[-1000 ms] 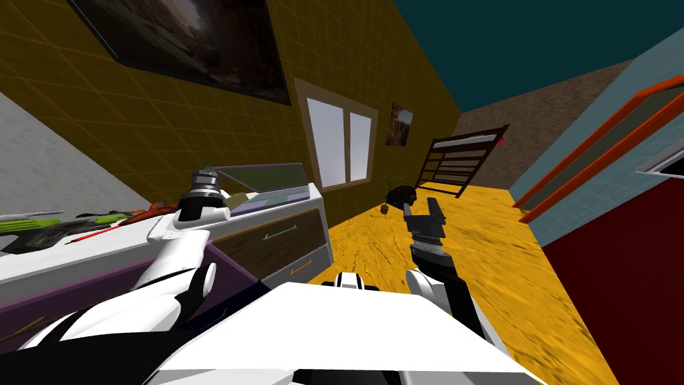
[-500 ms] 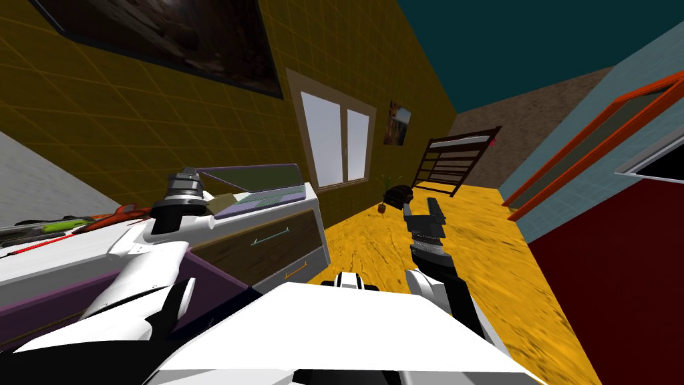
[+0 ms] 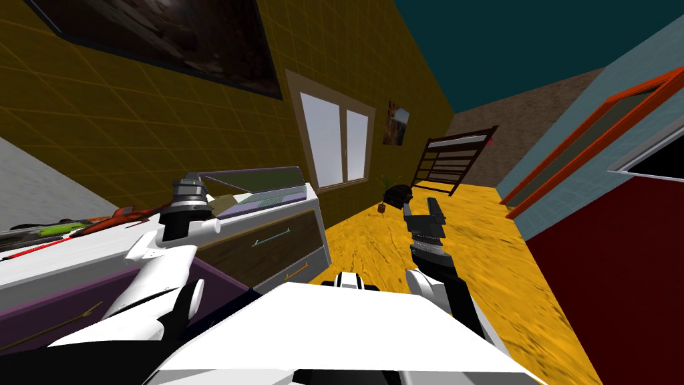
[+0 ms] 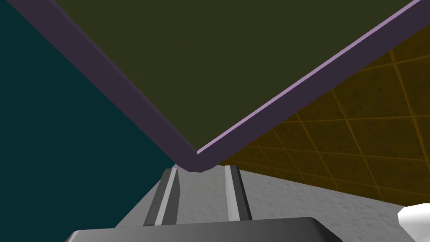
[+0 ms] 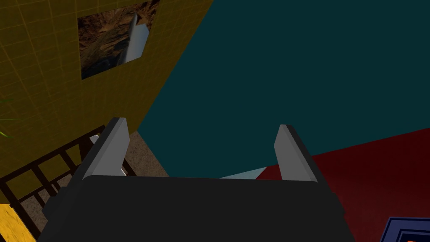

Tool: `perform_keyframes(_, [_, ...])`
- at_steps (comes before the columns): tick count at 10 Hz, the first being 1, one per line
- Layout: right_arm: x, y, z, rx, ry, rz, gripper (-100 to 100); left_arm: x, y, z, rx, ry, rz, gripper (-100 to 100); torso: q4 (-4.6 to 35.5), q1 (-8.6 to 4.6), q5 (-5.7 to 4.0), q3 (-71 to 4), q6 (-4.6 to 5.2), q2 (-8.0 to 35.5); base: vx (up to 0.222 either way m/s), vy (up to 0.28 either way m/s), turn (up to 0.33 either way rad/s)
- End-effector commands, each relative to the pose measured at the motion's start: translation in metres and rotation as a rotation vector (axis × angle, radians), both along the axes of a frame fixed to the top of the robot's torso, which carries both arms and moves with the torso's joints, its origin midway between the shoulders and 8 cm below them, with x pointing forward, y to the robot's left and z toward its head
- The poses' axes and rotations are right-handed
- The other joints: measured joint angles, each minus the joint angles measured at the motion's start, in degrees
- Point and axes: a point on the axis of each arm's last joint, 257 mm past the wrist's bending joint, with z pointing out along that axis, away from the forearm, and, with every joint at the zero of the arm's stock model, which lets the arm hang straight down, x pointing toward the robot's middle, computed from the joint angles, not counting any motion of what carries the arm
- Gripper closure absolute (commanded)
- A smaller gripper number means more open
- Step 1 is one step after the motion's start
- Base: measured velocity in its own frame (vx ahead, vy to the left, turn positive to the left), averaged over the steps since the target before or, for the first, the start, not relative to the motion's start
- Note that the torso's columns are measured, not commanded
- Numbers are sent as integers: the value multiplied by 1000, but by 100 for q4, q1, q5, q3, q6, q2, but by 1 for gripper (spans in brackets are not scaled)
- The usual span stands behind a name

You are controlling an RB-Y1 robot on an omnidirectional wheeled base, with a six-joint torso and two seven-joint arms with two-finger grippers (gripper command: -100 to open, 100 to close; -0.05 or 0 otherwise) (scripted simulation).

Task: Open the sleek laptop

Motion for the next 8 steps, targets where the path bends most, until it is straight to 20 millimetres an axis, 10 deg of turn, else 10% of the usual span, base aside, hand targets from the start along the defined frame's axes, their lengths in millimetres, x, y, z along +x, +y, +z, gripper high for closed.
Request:
perform_keyframes(1, [0,0,0,0,0,0,0,-10,-13,-11,36,-40,-4,100,-5,9,10,0,-1,-3,-2,36,-14])
perform_keyframes(8, [0,0,0,0,0,0,0,-33,-40,-42,103,-133,8,100,-9,18,25,2,8,-9,-3,34,-21])
